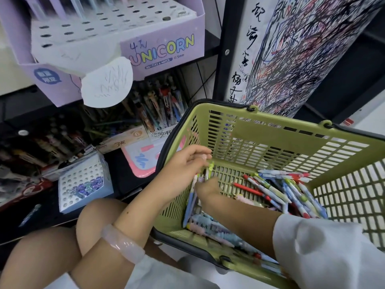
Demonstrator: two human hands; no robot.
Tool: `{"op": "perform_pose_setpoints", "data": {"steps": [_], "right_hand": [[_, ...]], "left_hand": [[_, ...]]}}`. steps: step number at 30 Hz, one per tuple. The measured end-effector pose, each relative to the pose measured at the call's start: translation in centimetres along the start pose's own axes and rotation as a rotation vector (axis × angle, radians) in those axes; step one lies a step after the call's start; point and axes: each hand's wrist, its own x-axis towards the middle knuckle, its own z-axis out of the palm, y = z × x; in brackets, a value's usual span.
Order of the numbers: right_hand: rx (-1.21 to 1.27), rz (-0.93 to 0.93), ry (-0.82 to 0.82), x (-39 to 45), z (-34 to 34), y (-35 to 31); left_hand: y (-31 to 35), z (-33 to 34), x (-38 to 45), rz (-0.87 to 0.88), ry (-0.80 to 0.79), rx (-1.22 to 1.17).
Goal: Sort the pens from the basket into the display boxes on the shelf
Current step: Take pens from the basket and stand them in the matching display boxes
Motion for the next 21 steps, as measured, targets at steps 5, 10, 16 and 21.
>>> {"op": "perform_pose_setpoints", "data": {"steps": [5, 10, 16, 21], "right_hand": [[0.028, 0.016, -0.027, 0.4, 1.0, -0.2], [0.112, 0.011, -0.125, 1.8, 0.3, 0.5], [0.197, 0.124, -0.284, 1.6, 0.0, 0.0], [0.109, -0.042, -0.255, -0.2, -2.1, -1.6]], "left_hand": [[0.0, 0.0, 0.0, 0.003, 0.017, -0.020], [0.3, 0.1, 0.2, 0.002, 0.018, -0.025], [0.3, -0.1, 0.0, -0.008, 0.040, -0.060], [0.3, 0.0, -0.2, -0.016, 0.060, -0.100]]}}
